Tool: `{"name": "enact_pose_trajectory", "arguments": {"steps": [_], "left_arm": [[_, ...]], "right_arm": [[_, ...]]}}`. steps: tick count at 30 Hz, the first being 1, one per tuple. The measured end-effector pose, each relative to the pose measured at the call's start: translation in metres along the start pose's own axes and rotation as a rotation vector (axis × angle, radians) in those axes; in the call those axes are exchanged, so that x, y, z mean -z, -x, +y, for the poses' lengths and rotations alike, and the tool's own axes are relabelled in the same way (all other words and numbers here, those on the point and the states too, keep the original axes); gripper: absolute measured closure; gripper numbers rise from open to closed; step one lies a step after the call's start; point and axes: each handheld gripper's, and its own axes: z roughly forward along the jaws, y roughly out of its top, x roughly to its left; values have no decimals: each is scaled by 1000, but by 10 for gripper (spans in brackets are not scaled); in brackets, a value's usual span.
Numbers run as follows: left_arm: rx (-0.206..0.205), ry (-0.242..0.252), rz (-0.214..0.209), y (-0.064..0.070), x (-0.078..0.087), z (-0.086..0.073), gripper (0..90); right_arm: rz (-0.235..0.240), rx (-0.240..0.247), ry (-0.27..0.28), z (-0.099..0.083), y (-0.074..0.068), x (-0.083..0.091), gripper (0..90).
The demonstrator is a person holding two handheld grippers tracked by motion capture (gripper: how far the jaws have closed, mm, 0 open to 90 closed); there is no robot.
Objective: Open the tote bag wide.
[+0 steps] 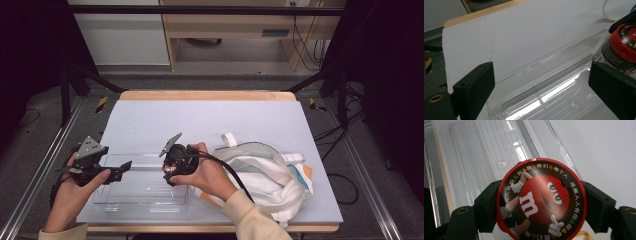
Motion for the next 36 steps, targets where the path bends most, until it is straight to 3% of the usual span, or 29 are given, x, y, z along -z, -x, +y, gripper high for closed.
{"name": "enact_pose_trajectory", "arguments": {"steps": [36], "left_arm": [[-16,-12,-8,3,-2,1,70]], "right_arm": [[1,-16,-23,-8,-3,-18,260]]}}
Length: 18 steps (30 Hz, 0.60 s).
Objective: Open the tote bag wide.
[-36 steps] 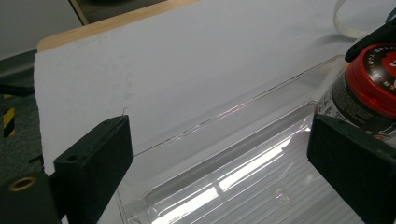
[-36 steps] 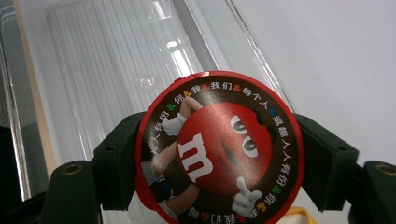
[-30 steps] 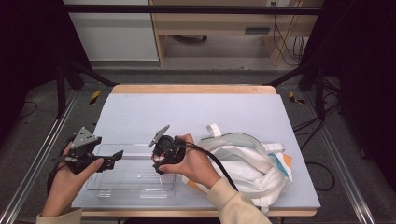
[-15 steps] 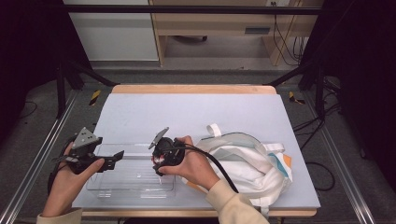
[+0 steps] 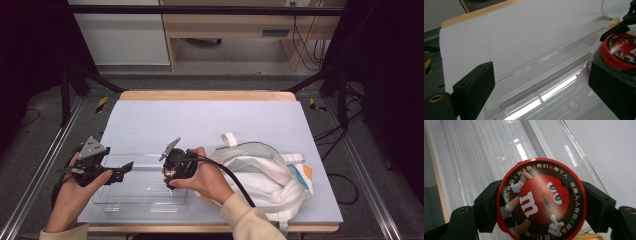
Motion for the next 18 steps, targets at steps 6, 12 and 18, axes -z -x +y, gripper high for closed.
{"name": "enact_pose_trajectory", "arguments": {"steps": [6,12,18], "left_arm": [[-1,1,0,1,0,0,69],[-8,-7,-4,1,0,0,69],[-5,-3,-5,2,-1,0,70]], "right_arm": [[0,-1,-5,-1,0,-3,260],[3,-7,-12,-2,0,-5,259],[4,-12,-14,-4,0,-7,260]]}}
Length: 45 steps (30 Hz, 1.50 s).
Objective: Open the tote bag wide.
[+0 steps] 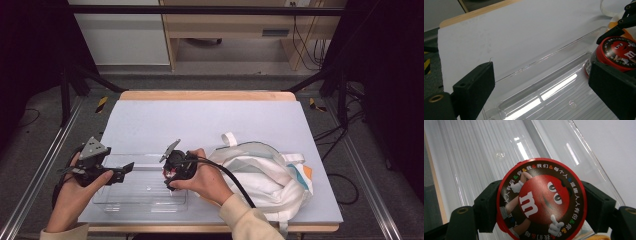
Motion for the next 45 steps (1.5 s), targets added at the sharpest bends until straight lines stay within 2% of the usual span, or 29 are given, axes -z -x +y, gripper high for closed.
{"name": "enact_pose_trajectory", "arguments": {"steps": [31,34,38,45], "left_arm": [[-8,-9,-4,2,-1,0,69],[-9,-9,-4,1,-1,0,69],[-11,-9,-3,1,-1,0,69],[-6,-5,-2,1,0,0,69]], "right_arm": [[25,-7,-15,-4,2,-3,251],[31,-20,5,-4,2,-1,208],[31,-14,14,-3,2,3,158],[29,-16,21,-4,2,7,133]]}}
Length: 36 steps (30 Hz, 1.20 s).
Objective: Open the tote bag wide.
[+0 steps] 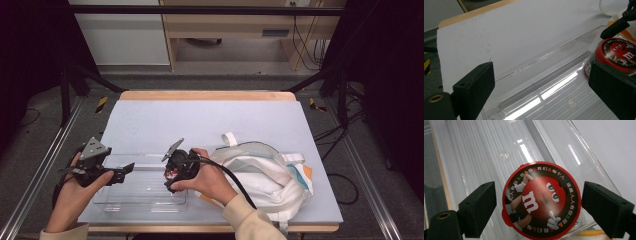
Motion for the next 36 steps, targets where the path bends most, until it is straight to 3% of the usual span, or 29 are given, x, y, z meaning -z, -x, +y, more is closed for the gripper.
{"name": "enact_pose_trajectory", "arguments": {"steps": [17,36], "left_arm": [[1,-1,1,-1,0,0,69],[3,1,9,-2,1,0,67]], "right_arm": [[5,1,13,0,-1,7,121],[6,-19,68,-2,2,25,115]]}}
